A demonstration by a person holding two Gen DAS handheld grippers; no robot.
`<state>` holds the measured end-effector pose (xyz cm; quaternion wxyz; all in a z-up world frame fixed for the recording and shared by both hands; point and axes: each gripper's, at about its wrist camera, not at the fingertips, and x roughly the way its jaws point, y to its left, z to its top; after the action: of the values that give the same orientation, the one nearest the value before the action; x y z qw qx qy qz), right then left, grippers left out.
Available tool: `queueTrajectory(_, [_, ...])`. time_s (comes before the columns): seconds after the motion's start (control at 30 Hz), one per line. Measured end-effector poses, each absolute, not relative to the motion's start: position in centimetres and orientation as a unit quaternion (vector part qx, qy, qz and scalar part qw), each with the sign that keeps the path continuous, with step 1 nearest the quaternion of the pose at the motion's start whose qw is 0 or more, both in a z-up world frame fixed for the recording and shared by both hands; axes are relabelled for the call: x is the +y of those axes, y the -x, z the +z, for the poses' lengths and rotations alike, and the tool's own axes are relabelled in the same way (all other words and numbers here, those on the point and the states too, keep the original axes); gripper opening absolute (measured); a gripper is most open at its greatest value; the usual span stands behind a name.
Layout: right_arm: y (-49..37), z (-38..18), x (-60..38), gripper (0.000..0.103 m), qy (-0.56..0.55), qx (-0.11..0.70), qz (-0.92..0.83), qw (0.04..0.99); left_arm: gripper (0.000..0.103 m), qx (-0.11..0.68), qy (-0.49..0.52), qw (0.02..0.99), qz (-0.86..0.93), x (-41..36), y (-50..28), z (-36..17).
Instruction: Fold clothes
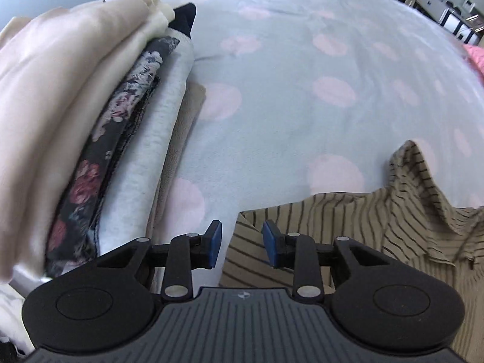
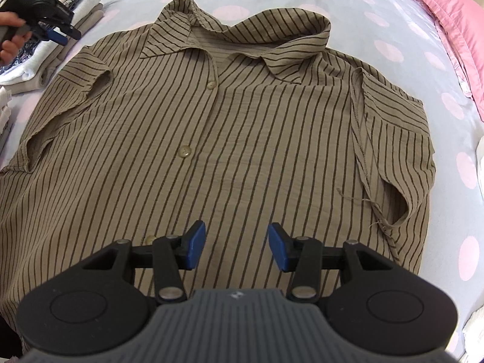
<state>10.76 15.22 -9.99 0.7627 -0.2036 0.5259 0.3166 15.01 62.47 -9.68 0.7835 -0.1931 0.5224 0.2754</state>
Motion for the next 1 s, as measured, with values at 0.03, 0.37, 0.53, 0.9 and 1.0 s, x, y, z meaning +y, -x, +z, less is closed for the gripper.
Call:
queueTrajectory(0.03, [-10.9, -10.1, 15.2, 0.05, 0.202, 0.528, 0.316, 0.762, 0.026, 0.527, 0.194, 0.781, 0.275, 62.5, -15.3, -10.2])
queueTrajectory(0.37, [-12.2, -11.0, 14.9, 0.05, 0.201, 0.538, 0.307, 0.759, 0.0, 0.561, 0.127, 0.764, 0.293, 62.5, -16.7, -11.0])
queueTrajectory(0.53, [-12.3, -11.2, 14.9, 0.05, 0.201, 0.542, 0.311, 0.755, 0.0, 0.541, 0.137, 0.766, 0.32, 64.2, -16.8, -10.8])
queueTrajectory(0.9, [-12.4, -10.4, 14.6, 0.056, 0.202, 0.524, 0.301, 0.771, 0.015, 0.517, 0.108, 0.78, 0.336, 63.0, -15.8, -10.7])
queueTrajectory(1.0, [-12.4, -10.0, 14.2, 0.056, 0.204, 0.516, 0.295, 0.778, 0.019, 0.511, 0.091, 0.794, 0.316, 60.7, -14.2, -8.8])
